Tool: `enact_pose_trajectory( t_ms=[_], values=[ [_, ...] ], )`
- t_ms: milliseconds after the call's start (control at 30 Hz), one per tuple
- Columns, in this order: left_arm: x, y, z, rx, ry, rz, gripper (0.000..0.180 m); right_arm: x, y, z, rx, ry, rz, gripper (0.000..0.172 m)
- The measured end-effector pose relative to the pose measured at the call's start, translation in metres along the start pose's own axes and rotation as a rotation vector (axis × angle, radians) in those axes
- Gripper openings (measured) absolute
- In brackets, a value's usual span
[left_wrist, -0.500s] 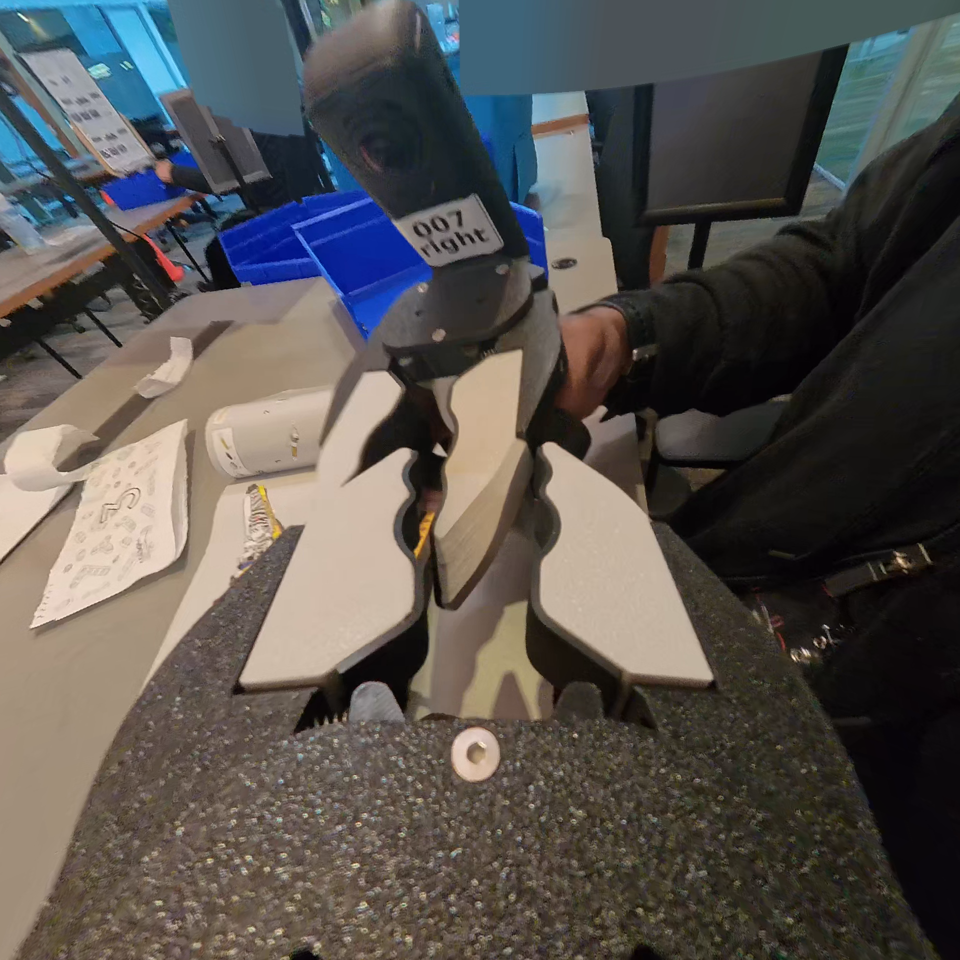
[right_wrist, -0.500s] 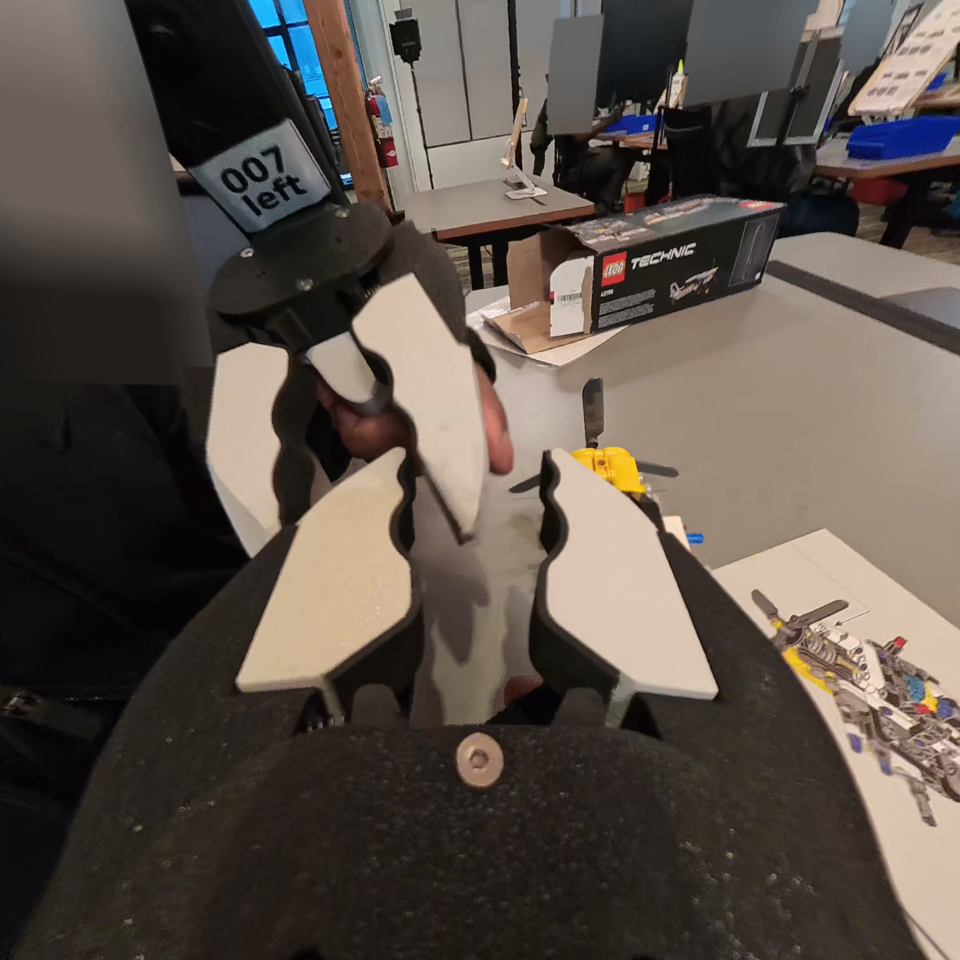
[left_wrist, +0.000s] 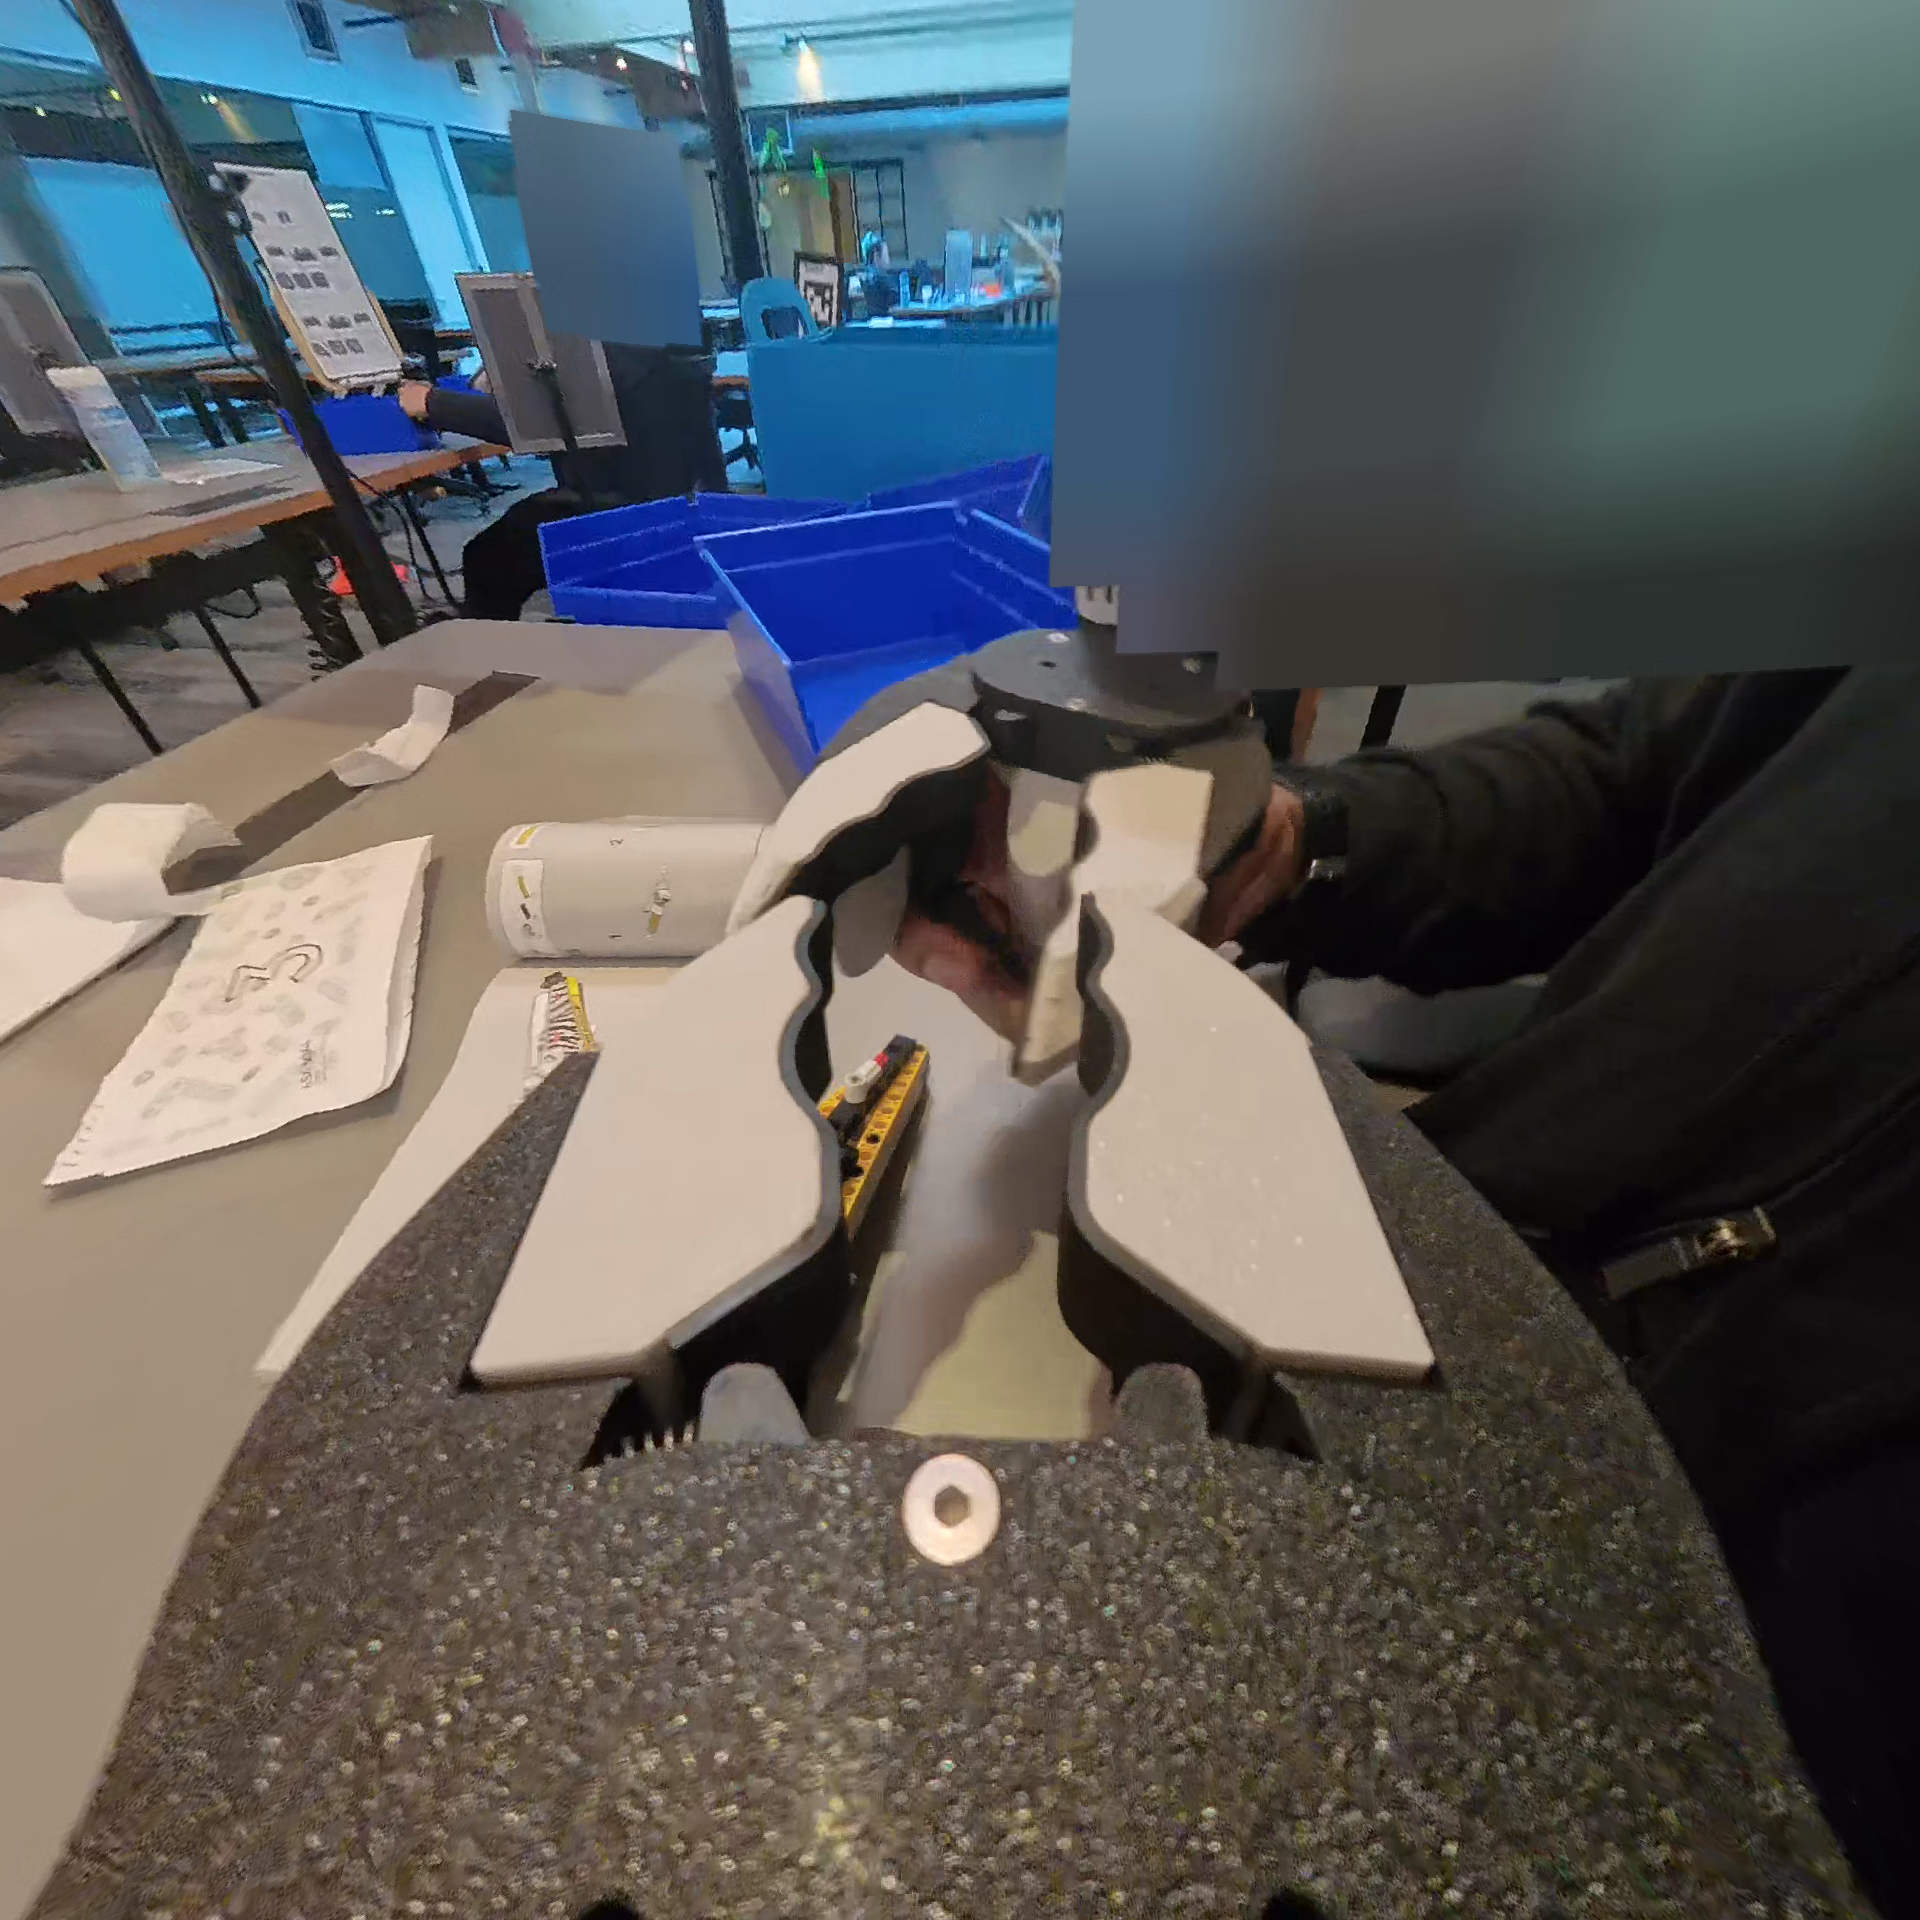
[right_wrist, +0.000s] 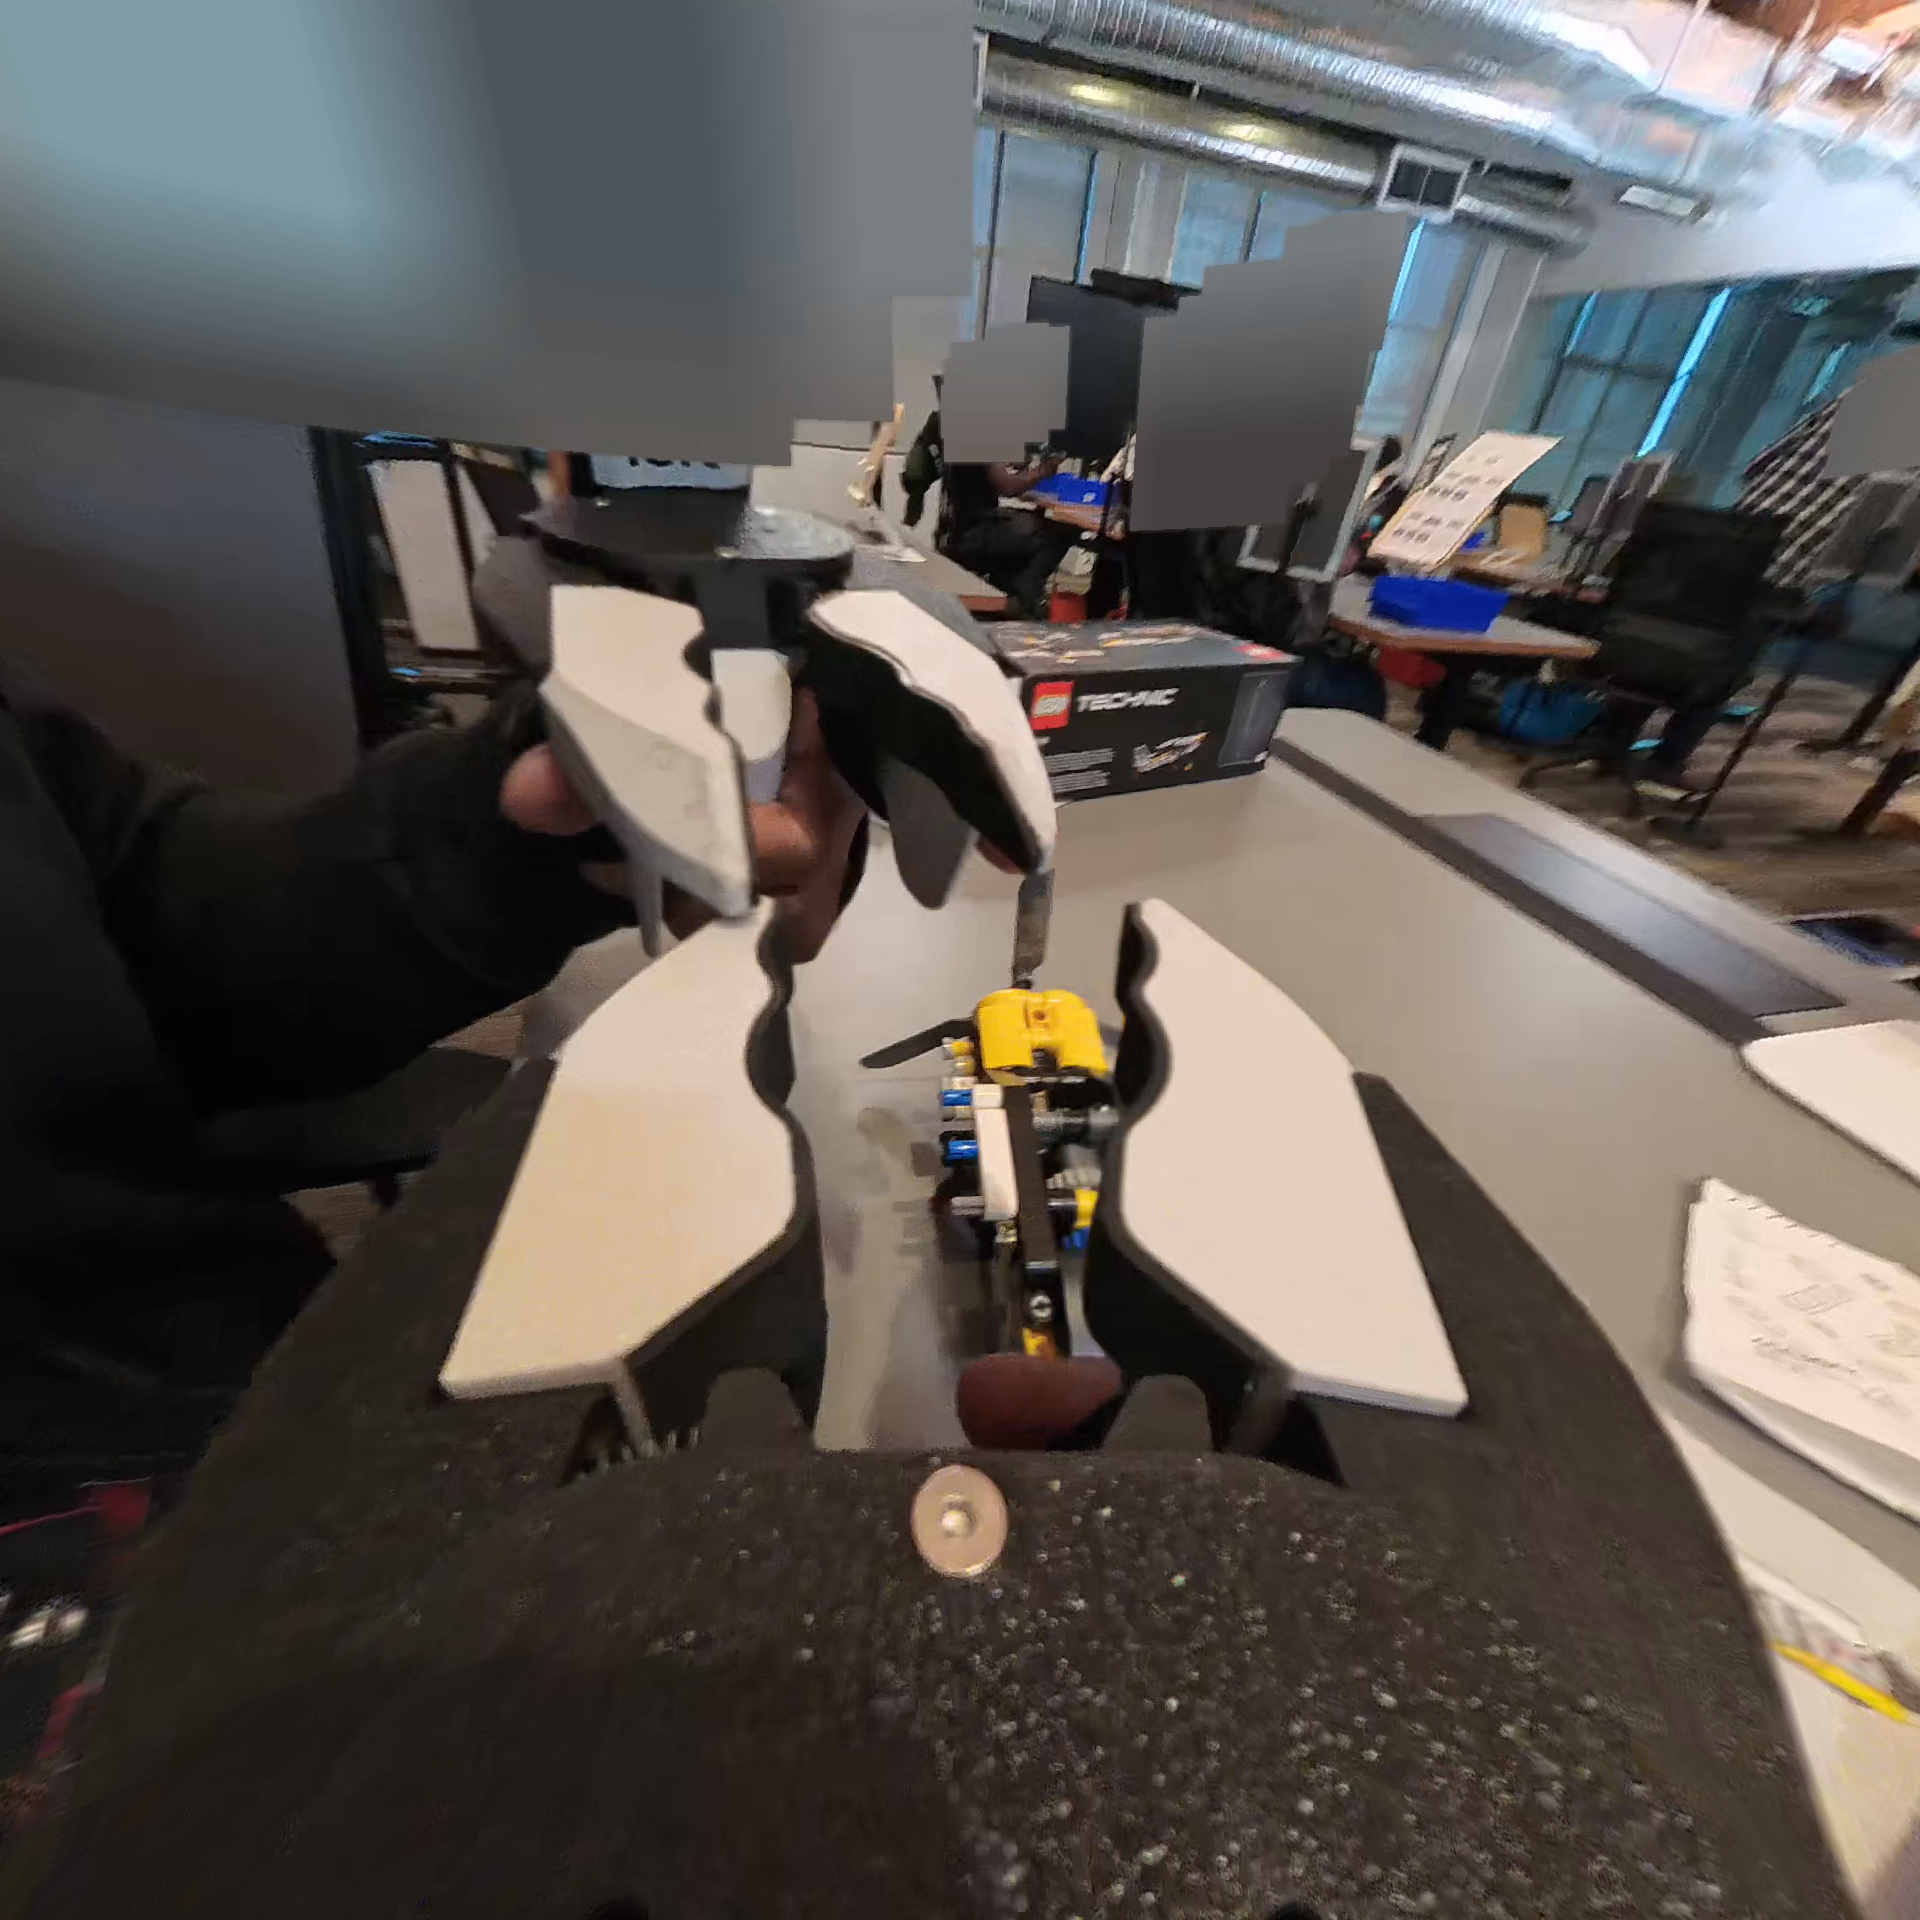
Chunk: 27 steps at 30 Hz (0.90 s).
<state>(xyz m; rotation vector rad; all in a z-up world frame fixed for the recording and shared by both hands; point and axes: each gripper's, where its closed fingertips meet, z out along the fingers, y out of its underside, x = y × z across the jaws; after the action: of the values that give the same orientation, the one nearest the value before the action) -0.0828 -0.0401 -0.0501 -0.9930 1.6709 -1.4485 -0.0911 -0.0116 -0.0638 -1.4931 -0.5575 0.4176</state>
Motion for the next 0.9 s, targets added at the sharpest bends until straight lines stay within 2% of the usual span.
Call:
enact_pose_trajectory(
  t_ms=[133, 200, 333, 533, 600, 633, 767, 867, 900],
  values=[
    [-0.011, -0.003, 0.003, 0.058, 0.024, -0.138, 0.047, -0.005, -0.001, -0.001, 0.001, 0.063, -0.206, 0.076],
    [-0.019, -0.008, 0.007, 0.102, 0.006, -0.181, 0.048, -0.012, 0.006, 0.003, -0.032, 0.057, -0.3, 0.078],
    [-0.019, -0.003, 0.02, 0.089, 0.049, -0.207, 0.048, -0.023, 0.016, 0.013, -0.085, 0.047, -0.356, 0.095],
    [-0.002, 0.012, 0.035, 0.006, 0.073, -0.116, 0.051, -0.033, 0.025, 0.019, -0.107, 0.019, -0.323, 0.08],
    [-0.001, 0.012, 0.036, -0.006, 0.061, -0.1, 0.052, -0.032, 0.031, 0.02, -0.159, 0.038, -0.308, 0.082],
    [-0.007, 0.009, 0.033, 0.003, 0.024, -0.082, 0.051, -0.029, 0.036, 0.019, -0.21, 0.05, -0.3, 0.086],
    [-0.03, 0.0, 0.002, 0.09, -0.098, -0.113, 0.052, -0.013, 0.043, 0.003, -0.291, 0.067, -0.288, 0.066],
    [-0.042, 0.018, -0.021, 0.056, -0.188, -0.155, 0.052, 0.004, 0.054, -0.011, -0.388, 0.071, -0.287, 0.055],
    [-0.044, 0.027, -0.026, 0.033, -0.22, -0.164, 0.053, 0.009, 0.059, -0.016, -0.426, 0.073, -0.292, 0.046]
  ],
)
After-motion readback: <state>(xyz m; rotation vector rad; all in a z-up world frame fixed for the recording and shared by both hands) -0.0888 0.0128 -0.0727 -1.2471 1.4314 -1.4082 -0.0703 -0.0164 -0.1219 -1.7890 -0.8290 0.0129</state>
